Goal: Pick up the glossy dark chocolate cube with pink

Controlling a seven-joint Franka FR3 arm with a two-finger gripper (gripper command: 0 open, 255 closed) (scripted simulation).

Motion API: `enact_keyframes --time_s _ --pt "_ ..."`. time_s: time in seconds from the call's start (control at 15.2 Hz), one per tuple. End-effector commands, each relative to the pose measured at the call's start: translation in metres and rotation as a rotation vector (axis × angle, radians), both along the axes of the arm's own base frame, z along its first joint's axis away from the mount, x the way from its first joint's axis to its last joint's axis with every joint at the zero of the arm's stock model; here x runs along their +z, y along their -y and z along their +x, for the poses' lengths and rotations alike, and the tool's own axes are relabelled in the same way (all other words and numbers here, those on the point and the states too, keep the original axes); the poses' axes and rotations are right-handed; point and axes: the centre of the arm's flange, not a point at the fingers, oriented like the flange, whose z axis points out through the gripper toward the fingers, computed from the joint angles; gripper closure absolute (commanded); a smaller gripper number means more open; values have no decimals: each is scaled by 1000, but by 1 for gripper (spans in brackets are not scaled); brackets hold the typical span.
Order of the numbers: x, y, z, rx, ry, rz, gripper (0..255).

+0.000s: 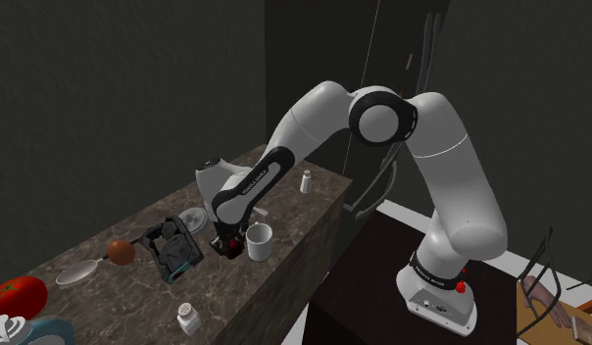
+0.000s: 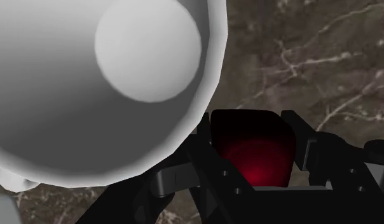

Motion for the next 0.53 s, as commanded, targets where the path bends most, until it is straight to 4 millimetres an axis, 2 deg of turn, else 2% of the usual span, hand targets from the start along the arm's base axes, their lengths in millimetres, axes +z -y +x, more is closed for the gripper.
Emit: enact_keyframes --time_s 0.0,0.46 --pt "0 0 -1 0 0 0 255" --pt "37 0 -1 0 0 0 255"
